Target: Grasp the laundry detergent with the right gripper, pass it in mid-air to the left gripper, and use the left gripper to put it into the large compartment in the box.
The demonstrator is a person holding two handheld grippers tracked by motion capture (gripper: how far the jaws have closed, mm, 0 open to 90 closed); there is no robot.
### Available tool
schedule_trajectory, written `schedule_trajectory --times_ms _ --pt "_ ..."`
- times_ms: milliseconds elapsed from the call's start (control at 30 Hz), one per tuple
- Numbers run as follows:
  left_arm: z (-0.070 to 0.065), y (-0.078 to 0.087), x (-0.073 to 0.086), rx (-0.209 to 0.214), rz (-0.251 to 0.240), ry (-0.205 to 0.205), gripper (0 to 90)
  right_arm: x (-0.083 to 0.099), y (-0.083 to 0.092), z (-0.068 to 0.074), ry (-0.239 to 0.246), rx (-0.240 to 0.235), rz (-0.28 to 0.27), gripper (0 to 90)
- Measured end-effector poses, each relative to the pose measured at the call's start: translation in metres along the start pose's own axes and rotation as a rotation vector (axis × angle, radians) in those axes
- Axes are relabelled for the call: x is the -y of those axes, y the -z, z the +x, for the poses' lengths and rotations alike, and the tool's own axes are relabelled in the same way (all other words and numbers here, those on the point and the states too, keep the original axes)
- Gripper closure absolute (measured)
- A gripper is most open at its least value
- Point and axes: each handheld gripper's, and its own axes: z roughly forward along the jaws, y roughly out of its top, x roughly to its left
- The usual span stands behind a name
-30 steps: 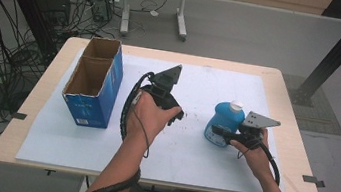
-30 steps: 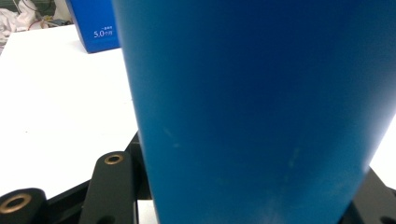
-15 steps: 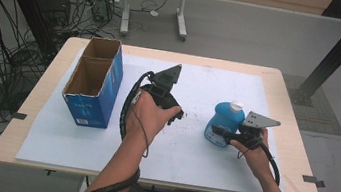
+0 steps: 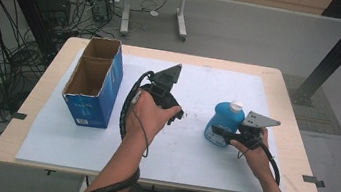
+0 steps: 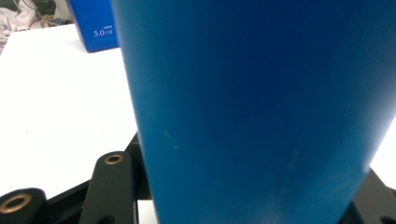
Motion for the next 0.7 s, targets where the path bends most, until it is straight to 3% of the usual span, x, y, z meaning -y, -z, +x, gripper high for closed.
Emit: schedule_trajectory --times_ms 700 --pt "-0.0014 0.0003 0.0003 0.0 -0.001 -0.003 7.3 0.0003 0.0001 0.0002 0.001 0.001 -0.002 43.9"
